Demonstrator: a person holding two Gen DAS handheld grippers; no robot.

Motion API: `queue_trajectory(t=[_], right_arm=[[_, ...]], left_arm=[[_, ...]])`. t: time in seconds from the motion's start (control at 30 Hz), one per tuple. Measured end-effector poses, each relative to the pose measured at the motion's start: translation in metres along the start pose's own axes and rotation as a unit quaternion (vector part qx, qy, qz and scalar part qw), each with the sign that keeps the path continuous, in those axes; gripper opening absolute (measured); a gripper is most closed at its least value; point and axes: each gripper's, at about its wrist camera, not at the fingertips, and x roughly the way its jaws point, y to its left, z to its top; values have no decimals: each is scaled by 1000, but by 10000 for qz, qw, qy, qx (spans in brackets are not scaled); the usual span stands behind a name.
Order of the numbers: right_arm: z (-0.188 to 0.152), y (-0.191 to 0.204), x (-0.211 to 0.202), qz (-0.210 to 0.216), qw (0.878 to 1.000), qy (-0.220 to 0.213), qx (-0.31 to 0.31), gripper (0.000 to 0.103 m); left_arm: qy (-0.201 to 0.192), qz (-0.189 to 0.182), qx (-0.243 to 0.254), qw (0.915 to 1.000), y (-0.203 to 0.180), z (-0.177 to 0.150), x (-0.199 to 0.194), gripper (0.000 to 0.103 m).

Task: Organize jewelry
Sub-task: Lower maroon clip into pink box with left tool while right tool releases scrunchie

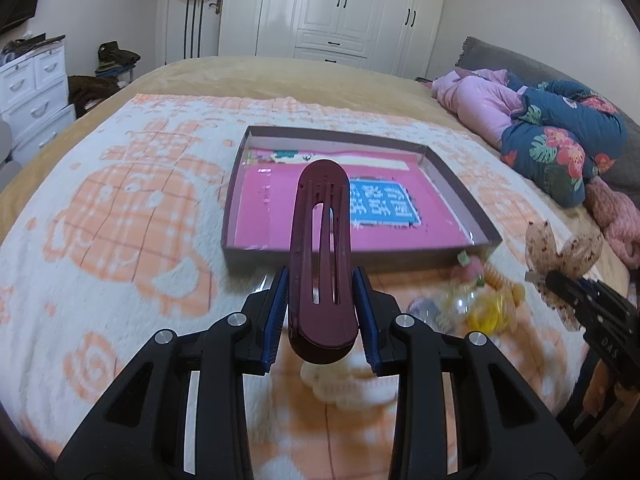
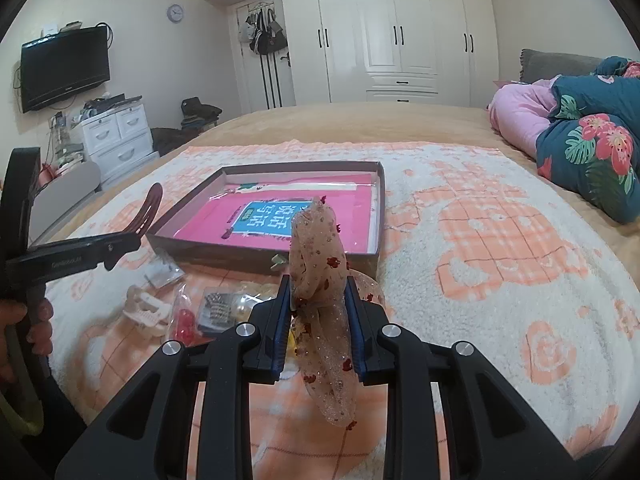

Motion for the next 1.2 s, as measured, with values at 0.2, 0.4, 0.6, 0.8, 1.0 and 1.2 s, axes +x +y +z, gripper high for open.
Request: queue_trajectory(t=[0.2, 0.4, 0.6, 0.8, 1.0, 1.2], right_arm=[[11, -5, 7, -67, 10000, -60, 6, 24], [24, -7, 15, -148, 9998, -142, -82, 24], [34, -13, 32, -278, 9994, -129, -176, 24], [48, -18, 51, -384, 9989, -118, -229, 24], [61, -21, 73, -486, 9982, -42, -339, 24], [69, -19, 98, -562, 9973, 105, -457, 25]], left_arm=[[-57, -40, -80, 9999, 1, 18, 15, 25], [-101, 6, -113, 9999, 5, 33, 30, 25], [-128, 108, -162, 9997, 13, 44, 46, 25], [-80, 215, -196, 9995, 21, 47, 60, 25], [23, 270, -177, 9995, 28, 47, 74, 25], [74, 310, -166, 9994, 31, 49, 84, 25]])
